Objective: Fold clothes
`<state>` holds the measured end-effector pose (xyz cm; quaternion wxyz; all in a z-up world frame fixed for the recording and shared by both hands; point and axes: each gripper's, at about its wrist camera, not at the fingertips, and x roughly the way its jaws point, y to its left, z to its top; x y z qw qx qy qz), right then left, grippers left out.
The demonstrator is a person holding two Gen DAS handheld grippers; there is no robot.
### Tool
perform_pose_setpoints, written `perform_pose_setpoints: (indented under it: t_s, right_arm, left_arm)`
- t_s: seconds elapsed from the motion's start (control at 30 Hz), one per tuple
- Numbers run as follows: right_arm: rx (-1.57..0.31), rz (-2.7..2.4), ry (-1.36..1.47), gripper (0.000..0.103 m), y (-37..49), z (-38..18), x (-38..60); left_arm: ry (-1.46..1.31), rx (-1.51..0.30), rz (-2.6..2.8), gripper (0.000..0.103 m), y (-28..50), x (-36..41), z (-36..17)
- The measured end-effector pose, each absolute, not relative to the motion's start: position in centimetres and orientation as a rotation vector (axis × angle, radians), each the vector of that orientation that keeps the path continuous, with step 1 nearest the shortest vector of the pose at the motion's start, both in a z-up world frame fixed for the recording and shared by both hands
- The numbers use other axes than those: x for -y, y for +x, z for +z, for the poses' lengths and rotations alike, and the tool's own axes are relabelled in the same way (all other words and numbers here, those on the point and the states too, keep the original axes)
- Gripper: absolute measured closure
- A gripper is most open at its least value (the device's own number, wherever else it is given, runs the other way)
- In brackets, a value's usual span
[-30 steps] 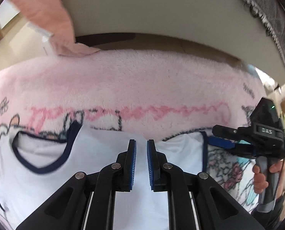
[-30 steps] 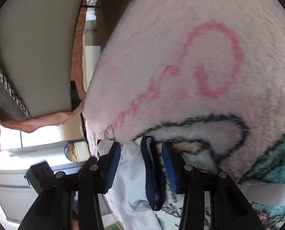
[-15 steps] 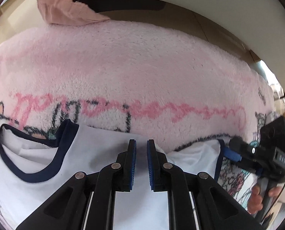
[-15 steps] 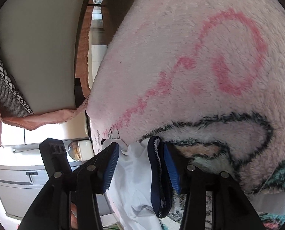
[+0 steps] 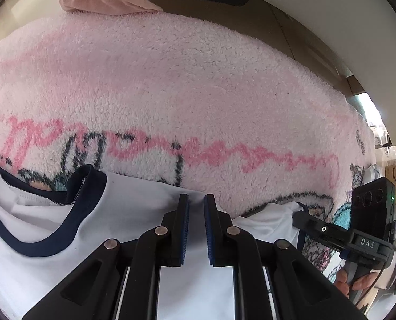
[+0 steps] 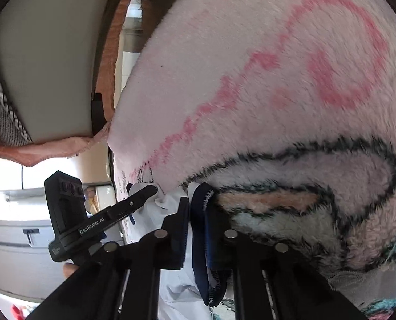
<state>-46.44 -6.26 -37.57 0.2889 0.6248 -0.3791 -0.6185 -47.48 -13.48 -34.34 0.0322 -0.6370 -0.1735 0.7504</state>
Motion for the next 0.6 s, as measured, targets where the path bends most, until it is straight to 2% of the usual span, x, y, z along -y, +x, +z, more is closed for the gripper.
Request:
perform_pose_setpoints:
  t_s: [0.3, 0.47, 0.6]
  right_arm:
    - [1.015, -1.661, 1.615, 0.099, -47.0, -35.8, 6.2]
    - [1.204, -1.574, 1.546, 0.100, -47.5, -36.3, 3.7]
    - [1.231, -1.589, 1.571, 0.101, -47.8, -36.9, -2.3]
  left_arm:
    - [-1.911, 0.592, 2.340, 0.093, -45.7, 13.7, -33.5]
    - [-1.838, 0.668, 2.411, 0.093, -45.1, 13.5, -33.5]
    - [-1.799, 0.664, 2.462, 0.093, -44.8, 12.6, -33.4]
